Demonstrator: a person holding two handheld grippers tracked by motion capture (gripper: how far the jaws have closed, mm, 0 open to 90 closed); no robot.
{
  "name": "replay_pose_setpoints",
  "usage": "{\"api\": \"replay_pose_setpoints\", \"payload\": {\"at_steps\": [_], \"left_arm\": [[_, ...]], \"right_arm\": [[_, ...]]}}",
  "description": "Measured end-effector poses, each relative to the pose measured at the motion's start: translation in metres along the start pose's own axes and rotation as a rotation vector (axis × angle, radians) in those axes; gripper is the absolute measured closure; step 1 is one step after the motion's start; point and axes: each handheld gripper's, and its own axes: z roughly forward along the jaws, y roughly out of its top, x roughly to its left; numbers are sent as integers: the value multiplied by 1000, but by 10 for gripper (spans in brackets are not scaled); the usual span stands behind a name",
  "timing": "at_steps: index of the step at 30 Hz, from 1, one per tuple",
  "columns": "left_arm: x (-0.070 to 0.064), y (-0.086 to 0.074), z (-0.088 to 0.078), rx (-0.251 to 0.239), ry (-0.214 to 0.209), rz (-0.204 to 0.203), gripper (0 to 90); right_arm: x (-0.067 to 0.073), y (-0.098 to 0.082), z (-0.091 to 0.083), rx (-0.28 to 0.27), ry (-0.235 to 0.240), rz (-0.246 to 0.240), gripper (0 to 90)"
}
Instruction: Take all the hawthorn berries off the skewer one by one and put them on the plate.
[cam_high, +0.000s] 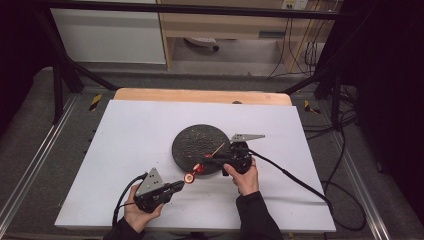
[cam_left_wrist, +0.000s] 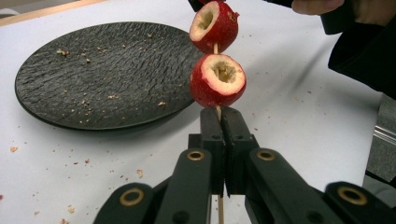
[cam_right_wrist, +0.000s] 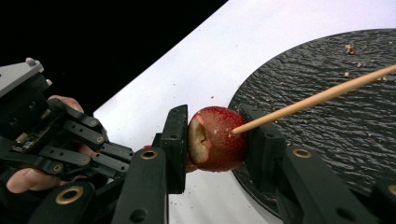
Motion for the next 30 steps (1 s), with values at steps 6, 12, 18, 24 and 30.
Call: {"api": "replay_pose_setpoints", "payload": {"at_steps": [6,12,18,24,30], "left_arm": [[2,0,-2,1,9,5,888],[5,-1,-5,-4,16,5,888],[8,-3,-6,8,26,3,888],[13,-7,-7,21,34,-4,888],[15,-7,-9,20,47,-13,888]], "right_arm": [[-4,5,-1,-17,-2,12,649],[-11,16,-8,-45,-17,27,650],[-22,27,-13,-56,-41,40,652],[-32,41,-25,-98,-109,42,655],[-43,49,-32,-90,-201,36,654]]}}
